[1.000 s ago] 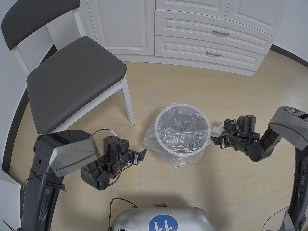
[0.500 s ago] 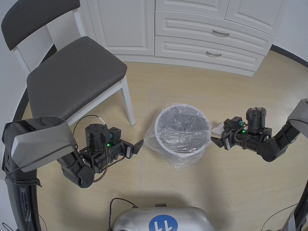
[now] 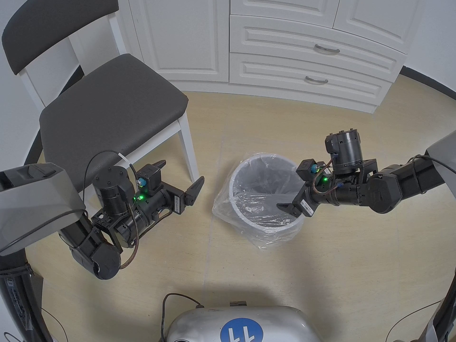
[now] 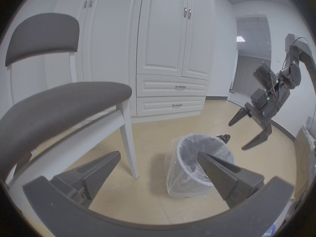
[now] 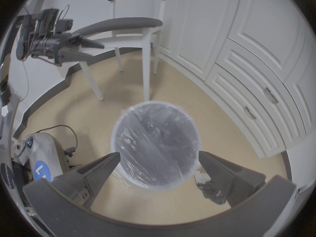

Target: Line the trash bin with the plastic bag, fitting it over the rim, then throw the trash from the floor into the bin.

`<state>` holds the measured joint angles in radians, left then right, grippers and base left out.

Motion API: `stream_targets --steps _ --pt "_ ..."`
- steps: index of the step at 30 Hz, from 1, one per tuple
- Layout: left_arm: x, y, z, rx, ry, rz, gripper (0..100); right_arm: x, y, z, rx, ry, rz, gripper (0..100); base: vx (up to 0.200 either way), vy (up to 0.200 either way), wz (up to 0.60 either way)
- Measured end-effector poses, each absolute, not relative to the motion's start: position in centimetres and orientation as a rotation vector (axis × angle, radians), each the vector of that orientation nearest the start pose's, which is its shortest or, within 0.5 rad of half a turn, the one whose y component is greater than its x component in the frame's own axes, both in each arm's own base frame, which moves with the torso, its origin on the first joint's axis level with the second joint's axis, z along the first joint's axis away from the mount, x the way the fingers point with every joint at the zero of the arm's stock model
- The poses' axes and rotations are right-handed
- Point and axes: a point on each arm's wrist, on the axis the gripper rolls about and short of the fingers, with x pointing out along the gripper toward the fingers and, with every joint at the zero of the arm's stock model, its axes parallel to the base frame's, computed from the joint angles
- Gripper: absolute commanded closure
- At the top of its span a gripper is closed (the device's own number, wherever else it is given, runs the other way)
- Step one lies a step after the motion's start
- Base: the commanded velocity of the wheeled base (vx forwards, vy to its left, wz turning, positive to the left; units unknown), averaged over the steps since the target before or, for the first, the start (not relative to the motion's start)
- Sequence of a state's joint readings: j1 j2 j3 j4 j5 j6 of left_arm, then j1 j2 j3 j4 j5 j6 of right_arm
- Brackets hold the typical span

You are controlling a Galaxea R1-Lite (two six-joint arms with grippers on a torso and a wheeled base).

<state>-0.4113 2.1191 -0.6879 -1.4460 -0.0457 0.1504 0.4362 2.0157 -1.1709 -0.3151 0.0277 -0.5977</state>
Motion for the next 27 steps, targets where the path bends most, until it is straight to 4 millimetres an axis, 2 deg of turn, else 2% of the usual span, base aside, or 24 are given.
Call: stream_targets --steps 5,9,19,27 --pt "32.2 -14.1 10.2 0.167 -0.074 -0.452 0 35.7 17.4 12.8 -0.688 0.347 0.746 0 0.0 0.0 0.0" --pt "31.7 -14.0 10.8 0.179 -0.092 -0.451 0 36.6 17.1 11.5 -0.69 0.335 0.843 0 0.0 0.0 0.0" --pt "31.4 -13.6 11.6 0.182 -0.117 -0.441 0 40.7 15.9 7.9 -0.662 0.361 0.853 0 0.0 0.0 0.0" --pt "31.5 -13.6 11.5 0.186 -0.115 -0.441 0 42.7 15.4 6.7 -0.641 0.361 0.84 0 0.0 0.0 0.0"
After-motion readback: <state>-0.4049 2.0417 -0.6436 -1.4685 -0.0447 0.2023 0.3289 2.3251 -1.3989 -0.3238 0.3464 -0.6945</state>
